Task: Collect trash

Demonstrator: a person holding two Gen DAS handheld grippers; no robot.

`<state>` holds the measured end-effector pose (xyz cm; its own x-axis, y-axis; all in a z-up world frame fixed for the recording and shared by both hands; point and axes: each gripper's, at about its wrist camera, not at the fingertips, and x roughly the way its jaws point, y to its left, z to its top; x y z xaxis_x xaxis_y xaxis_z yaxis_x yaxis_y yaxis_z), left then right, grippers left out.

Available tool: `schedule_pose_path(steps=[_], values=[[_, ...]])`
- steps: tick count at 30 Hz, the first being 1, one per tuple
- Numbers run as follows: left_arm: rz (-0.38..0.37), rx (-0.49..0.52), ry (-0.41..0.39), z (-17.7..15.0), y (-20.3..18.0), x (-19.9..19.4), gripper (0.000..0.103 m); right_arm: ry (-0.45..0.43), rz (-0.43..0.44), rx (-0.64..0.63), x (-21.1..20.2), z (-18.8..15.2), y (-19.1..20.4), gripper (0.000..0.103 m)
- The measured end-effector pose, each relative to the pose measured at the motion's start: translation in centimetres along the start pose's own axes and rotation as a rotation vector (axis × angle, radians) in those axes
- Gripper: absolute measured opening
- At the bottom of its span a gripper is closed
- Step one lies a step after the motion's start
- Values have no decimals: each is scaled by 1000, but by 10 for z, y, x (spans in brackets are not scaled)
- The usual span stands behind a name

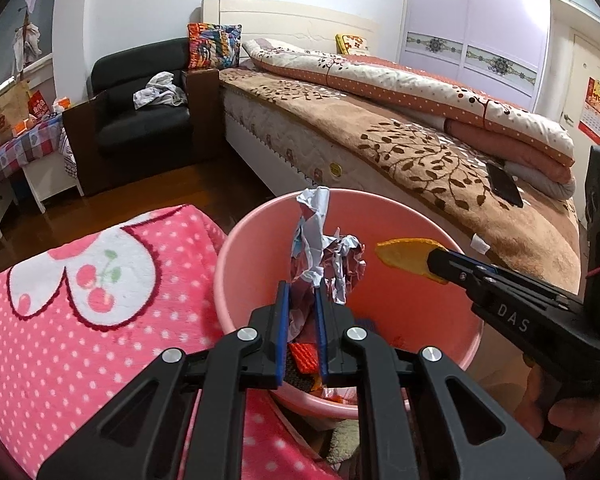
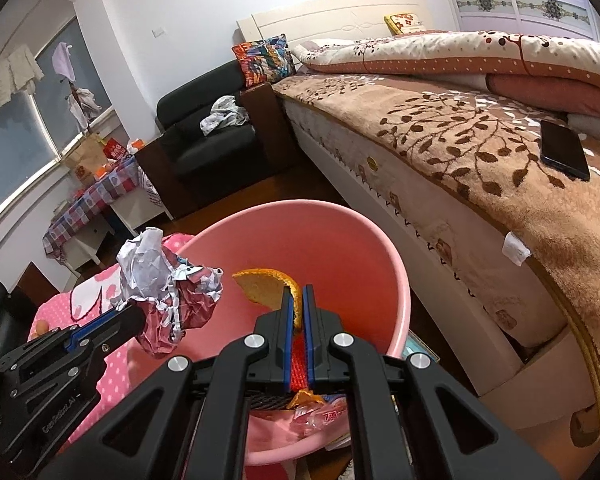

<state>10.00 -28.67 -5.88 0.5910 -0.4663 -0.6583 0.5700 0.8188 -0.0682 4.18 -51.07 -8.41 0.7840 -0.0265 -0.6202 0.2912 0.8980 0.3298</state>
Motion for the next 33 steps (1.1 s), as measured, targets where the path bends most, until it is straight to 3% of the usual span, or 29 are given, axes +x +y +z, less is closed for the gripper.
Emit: schedule_pose_path(steps=[5, 19, 22, 26, 33], values=[[-6, -17, 9, 1, 0, 3, 28, 0, -2, -2, 2, 1, 0, 5], [-7, -18, -1, 1, 0, -2, 28, 6, -4, -25, 5, 1, 6, 6], [-13, -20, -4, 1, 1, -4, 28, 2, -2, -23, 5, 1, 6, 12], [-15, -27, -9, 1, 2, -6, 39, -13, 1, -30, 1, 1, 8, 23], [-13, -22, -23, 2, -2, -11, 39, -39, 4, -60, -10, 2, 11, 28]])
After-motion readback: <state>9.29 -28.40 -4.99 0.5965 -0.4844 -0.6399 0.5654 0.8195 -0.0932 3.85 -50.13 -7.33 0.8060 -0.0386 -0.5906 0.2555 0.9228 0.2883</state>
